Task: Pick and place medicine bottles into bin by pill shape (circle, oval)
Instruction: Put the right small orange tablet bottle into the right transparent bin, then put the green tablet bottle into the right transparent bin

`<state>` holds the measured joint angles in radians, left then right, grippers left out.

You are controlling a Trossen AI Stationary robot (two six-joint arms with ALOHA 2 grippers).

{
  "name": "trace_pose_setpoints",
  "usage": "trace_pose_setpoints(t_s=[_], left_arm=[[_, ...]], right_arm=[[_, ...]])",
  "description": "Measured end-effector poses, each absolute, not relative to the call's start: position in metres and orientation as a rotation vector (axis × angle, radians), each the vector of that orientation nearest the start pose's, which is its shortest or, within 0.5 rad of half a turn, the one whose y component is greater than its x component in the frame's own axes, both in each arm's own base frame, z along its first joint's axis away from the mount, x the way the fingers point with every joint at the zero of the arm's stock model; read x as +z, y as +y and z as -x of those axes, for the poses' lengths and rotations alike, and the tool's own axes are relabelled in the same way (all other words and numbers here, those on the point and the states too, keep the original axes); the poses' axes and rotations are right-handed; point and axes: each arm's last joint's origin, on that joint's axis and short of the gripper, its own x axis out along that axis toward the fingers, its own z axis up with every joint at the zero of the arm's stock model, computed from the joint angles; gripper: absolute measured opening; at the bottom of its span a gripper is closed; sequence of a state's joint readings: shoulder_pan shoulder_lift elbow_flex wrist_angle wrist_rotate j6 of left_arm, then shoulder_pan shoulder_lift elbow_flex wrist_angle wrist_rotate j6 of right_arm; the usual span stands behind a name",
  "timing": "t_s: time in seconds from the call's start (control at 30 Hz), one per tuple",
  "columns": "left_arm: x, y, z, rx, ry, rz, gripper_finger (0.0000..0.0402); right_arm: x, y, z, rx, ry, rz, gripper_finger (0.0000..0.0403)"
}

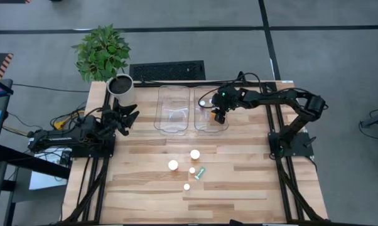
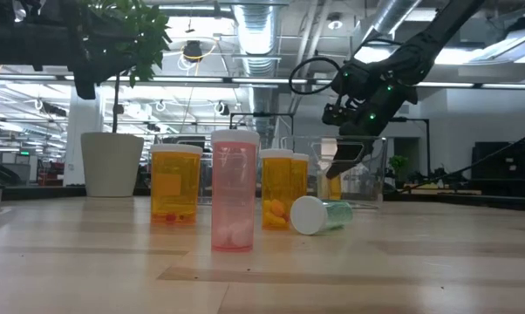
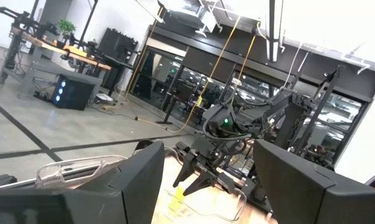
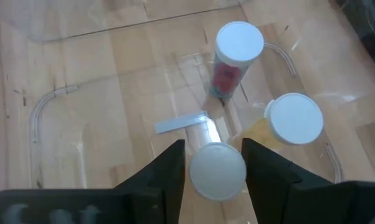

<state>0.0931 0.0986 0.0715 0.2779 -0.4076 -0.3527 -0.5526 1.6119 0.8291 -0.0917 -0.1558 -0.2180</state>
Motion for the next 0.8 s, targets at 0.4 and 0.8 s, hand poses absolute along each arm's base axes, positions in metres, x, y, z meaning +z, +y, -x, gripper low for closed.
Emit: trace_pose_setpoints(t_s=[0.4, 0.8], left_arm=[[0.206, 0.020, -0.094, 0.449, -0.336, 0.383, 0.0240], [0.206, 0.020, -0.094, 0.449, -0.336, 0.382, 0.0240]], right_arm=[[0.188, -0.155, -0.258, -0.297, 0.788, -0.073, 0.0188], [0.276, -0.081, -0.233, -0.141, 0.520, -0.034, 0.0194]])
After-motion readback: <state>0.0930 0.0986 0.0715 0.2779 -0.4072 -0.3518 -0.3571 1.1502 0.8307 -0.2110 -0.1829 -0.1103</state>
